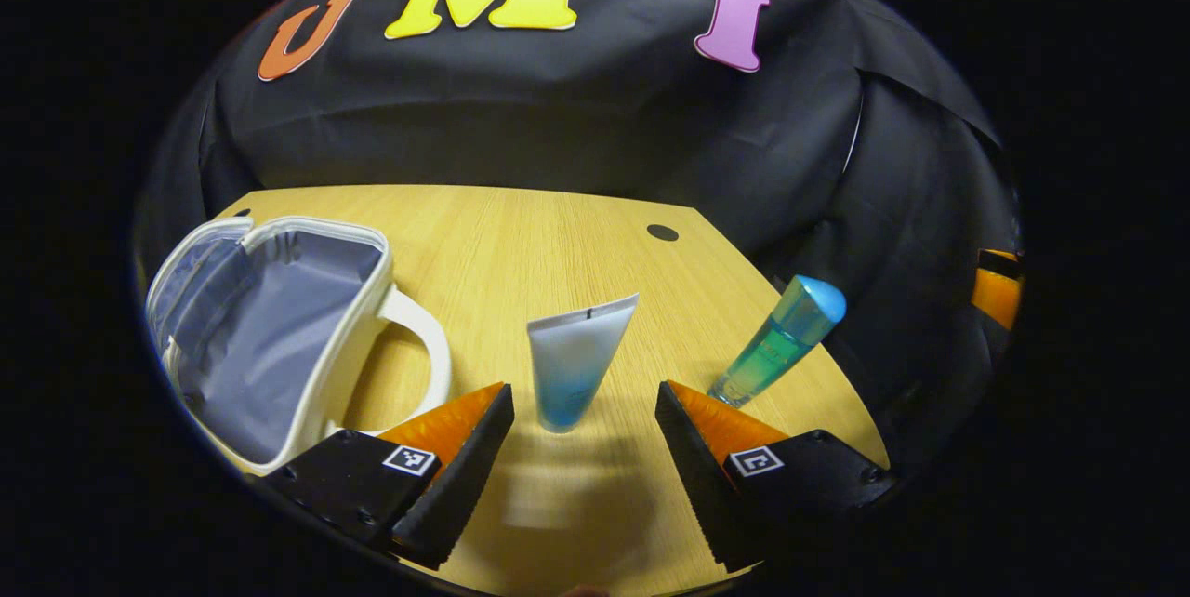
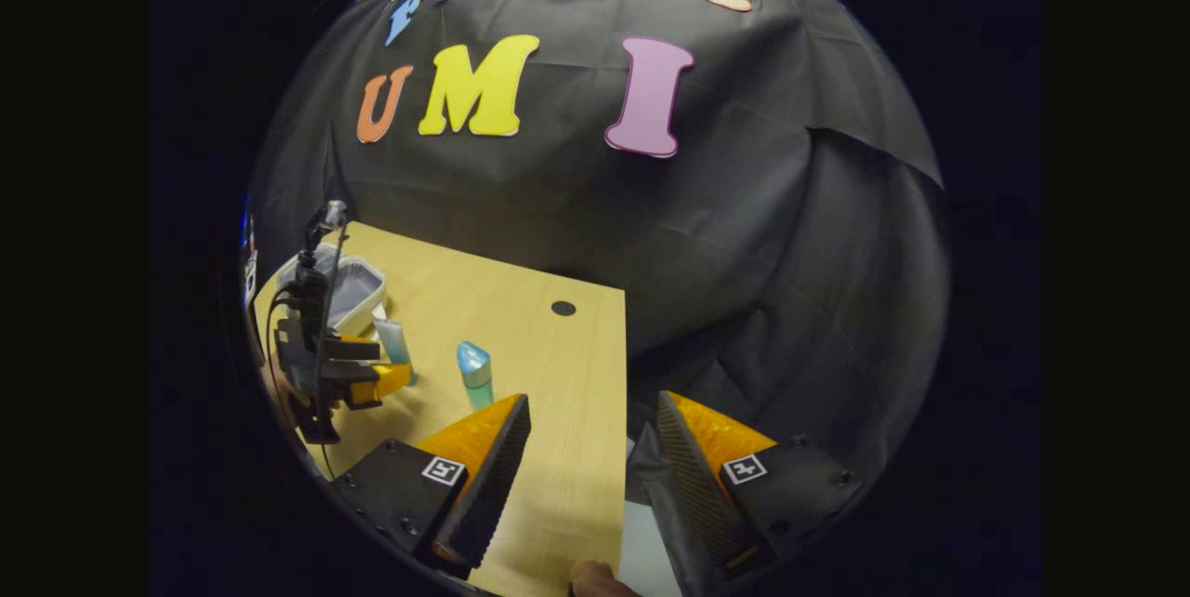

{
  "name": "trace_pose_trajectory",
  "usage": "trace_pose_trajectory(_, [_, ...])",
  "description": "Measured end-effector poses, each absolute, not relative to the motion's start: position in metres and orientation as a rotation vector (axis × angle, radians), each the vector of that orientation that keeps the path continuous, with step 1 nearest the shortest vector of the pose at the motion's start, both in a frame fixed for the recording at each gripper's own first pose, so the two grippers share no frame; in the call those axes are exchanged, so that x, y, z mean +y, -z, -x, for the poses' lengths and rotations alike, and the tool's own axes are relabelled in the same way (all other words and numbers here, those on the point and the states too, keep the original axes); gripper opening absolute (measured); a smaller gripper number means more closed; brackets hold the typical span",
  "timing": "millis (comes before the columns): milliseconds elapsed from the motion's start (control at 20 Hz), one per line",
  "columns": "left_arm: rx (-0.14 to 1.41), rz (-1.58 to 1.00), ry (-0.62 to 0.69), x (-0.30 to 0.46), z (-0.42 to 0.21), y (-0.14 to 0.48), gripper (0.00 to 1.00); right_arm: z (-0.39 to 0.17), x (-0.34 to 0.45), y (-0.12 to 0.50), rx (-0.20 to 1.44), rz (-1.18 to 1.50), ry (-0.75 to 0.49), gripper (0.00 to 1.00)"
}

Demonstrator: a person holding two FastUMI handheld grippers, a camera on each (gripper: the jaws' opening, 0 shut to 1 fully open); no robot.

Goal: First open the suitcase, pack the skin care products into it, and then close the suitcase.

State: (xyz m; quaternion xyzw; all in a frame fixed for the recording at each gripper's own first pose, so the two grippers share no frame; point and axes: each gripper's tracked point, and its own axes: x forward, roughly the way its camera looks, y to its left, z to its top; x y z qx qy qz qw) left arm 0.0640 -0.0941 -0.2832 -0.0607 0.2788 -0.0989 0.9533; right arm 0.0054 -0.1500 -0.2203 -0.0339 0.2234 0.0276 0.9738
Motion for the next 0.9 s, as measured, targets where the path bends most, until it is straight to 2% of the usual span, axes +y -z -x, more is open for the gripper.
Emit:
trace_pose_trajectory(150, [0.562,0.089,0.177,-0.091,-0.085,0.302,0.99,-0.005,-0.150,0.236,0.482,0.087,-0.059,0.81])
trace_pose_trajectory(250, [0.551,0.062,0.168,-0.089,-0.096,0.309,0.95,-0.007,-0.144,0.243,0.496,0.096,-0.073,0.81])
trace_pose_trajectory(300, [0.549,0.049,0.161,-0.087,-0.100,0.311,0.87,-0.009,-0.141,0.245,0.501,0.101,-0.081,0.83])
trace_pose_trajectory(350, [0.549,0.042,0.164,-0.087,-0.102,0.313,0.83,-0.011,-0.138,0.246,0.506,0.103,-0.088,0.80])
trace_pose_trajectory(400, [0.552,0.043,0.178,-0.090,-0.103,0.315,0.73,-0.013,-0.135,0.247,0.510,0.101,-0.097,0.83])
trace_pose_trajectory(500, [0.562,0.032,0.185,-0.092,-0.104,0.318,0.66,-0.015,-0.130,0.247,0.511,0.101,-0.113,0.82])
trace_pose_trajectory(550, [0.562,0.029,0.192,-0.092,-0.103,0.318,0.53,-0.015,-0.127,0.247,0.509,0.099,-0.122,0.83])
trace_pose_trajectory(700, [0.580,0.025,0.210,-0.092,-0.097,0.313,0.48,-0.020,-0.106,0.249,0.505,0.067,-0.185,0.82])
trace_pose_trajectory(900, [0.582,0.003,0.212,-0.083,-0.073,0.281,0.47,-0.040,-0.063,0.261,0.508,0.026,-0.263,0.82])
